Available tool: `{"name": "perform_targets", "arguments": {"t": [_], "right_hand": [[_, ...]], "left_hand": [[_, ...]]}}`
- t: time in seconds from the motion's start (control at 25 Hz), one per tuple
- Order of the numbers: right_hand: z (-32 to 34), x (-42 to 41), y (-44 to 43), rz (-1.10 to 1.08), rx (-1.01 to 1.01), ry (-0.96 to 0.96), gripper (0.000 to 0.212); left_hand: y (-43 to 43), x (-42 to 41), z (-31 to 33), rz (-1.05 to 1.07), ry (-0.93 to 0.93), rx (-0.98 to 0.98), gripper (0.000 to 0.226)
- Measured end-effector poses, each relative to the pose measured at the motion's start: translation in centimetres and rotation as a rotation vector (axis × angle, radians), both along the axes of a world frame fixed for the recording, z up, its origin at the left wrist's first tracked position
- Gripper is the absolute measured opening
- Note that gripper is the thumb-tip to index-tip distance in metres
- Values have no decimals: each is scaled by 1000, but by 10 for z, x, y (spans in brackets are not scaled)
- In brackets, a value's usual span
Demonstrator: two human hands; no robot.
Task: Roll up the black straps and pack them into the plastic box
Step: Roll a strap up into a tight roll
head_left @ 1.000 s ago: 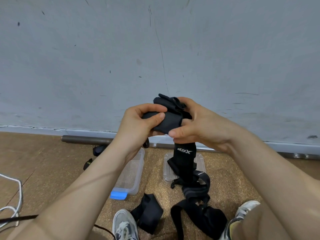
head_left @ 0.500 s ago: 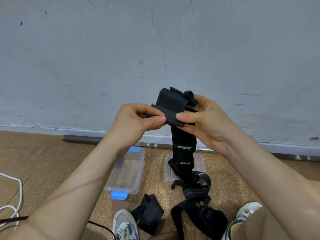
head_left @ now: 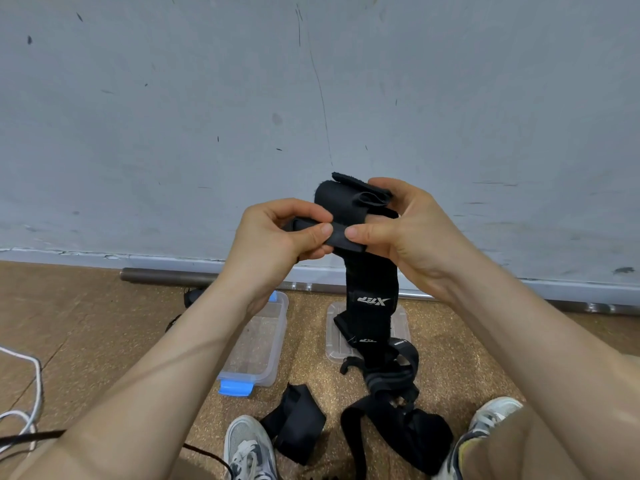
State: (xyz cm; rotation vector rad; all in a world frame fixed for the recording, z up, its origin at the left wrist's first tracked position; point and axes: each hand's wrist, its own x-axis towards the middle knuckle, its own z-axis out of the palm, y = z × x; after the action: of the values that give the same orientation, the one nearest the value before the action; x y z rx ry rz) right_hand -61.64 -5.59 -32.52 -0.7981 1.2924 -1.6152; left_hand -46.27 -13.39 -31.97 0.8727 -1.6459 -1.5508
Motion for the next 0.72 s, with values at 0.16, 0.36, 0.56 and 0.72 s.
{"name": "perform_targets", "arguments": {"t": [0.16,0.36,0.56,0.72], "right_hand": [[5,-9,2,88,5,-88,35],[5,-11,3,114,7,-128,34],[-5,-3,-1,-39,-3,83,69],[-10,3,-3,-74,-5,153,74]], "left_hand": [[-11,13,4,-170,-90,-189,35],[-13,18,6,-38,-290,-647,34],[-16,20,2,-94,-319,-608,16],[-17,17,-6,-79,-265,-460,16]]}}
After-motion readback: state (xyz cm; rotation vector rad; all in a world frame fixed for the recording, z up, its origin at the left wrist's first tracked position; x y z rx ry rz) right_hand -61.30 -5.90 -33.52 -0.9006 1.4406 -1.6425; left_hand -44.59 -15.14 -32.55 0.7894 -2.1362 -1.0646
